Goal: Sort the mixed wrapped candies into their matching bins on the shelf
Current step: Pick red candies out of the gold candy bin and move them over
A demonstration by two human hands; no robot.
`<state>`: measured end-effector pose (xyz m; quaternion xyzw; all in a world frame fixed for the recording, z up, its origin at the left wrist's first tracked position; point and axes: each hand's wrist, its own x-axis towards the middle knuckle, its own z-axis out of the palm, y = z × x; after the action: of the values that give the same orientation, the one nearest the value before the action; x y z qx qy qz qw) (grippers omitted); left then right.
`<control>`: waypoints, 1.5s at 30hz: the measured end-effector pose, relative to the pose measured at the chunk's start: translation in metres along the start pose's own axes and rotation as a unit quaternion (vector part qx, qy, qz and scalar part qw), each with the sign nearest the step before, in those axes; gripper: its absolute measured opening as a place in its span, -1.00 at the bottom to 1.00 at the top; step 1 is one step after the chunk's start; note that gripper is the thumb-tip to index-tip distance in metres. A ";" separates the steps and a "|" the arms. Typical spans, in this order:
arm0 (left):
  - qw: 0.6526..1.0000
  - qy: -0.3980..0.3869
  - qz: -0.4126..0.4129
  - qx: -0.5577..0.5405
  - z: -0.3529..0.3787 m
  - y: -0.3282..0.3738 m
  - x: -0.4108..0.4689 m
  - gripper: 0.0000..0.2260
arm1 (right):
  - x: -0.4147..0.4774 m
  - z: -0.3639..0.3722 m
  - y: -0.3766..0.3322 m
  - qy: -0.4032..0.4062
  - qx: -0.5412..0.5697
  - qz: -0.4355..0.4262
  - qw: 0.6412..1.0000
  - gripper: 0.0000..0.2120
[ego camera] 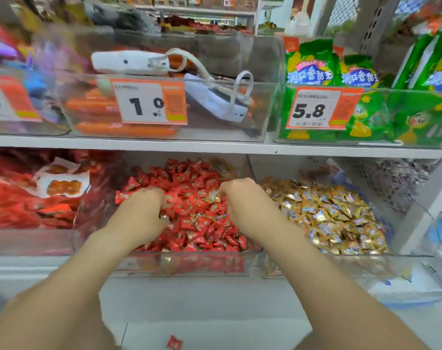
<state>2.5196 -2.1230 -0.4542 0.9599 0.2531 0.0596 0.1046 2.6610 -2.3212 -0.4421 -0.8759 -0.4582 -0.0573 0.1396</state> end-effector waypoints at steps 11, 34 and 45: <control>0.987 -0.143 0.072 -0.019 0.007 -0.034 0.022 -0.34 | 0.054 0.035 -0.014 -0.073 -0.104 0.025 0.992 -0.63; 0.989 -0.093 0.095 -0.059 0.008 -0.026 0.027 -0.81 | 0.020 0.022 -0.047 -0.107 0.248 -0.029 0.962 -0.83; 0.967 -0.190 0.086 -0.145 -0.012 -0.019 0.004 -0.84 | 0.038 0.032 -0.042 -0.102 -0.090 -0.051 0.989 -0.81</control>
<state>2.5119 -2.1033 -0.4462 0.9464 0.1340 -0.0790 0.2831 2.6472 -2.2592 -0.4559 -0.8617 -0.5071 -0.0163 0.0095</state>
